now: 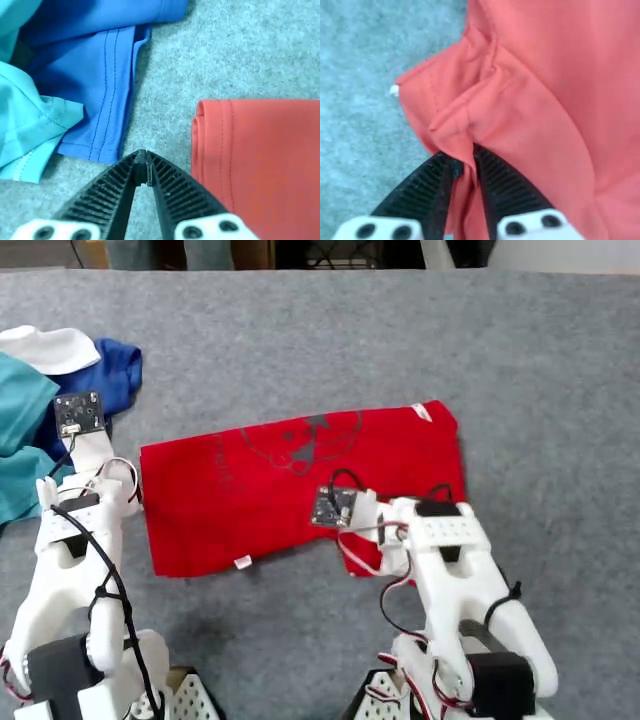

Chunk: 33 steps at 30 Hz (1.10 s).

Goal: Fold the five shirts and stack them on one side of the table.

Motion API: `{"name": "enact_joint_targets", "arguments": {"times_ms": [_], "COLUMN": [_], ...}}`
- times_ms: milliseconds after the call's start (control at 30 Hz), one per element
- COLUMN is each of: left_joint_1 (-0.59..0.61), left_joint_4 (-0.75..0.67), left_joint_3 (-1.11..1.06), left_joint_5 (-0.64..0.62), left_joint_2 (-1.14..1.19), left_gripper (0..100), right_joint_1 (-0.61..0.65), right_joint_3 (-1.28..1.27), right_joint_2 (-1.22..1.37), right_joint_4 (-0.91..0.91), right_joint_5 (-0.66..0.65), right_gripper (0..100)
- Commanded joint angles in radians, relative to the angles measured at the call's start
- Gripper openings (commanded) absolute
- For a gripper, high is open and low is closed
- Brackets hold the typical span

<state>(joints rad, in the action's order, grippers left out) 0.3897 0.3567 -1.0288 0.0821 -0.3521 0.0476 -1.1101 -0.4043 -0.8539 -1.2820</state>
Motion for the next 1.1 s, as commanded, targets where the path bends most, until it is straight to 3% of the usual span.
{"name": "enact_joint_targets", "arguments": {"times_ms": [0,300,633,733,933,1067], "left_joint_1": [0.008,0.007,0.007,0.007,0.007,0.007], "left_joint_4": [-0.02,-0.02,-0.021,-0.021,-0.021,-0.021], "left_joint_3": [0.013,0.015,0.013,0.013,0.013,0.013], "left_joint_5": [-0.003,-0.003,-0.003,-0.003,-0.003,-0.003], "left_joint_2": [-0.003,-0.003,-0.003,-0.003,-0.003,-0.003], "left_gripper": [3,3,3,3,3,3], "right_joint_1": [-0.006,0.068,0.109,0.11,0.11,0.1], "right_joint_3": [0.208,0.97,1.787,1.906,1.911,1.85], "right_joint_2": [0.001,0.484,1.121,1.222,1.201,1.078], "right_joint_4": [-0.149,-0.557,-0.904,-0.91,-0.911,-0.911], "right_joint_5": [0.014,0.005,-0.17,-0.167,-0.075,-0.041], "right_gripper": [1.5,1.5,1.8,3.1,27.3,31.4]}}
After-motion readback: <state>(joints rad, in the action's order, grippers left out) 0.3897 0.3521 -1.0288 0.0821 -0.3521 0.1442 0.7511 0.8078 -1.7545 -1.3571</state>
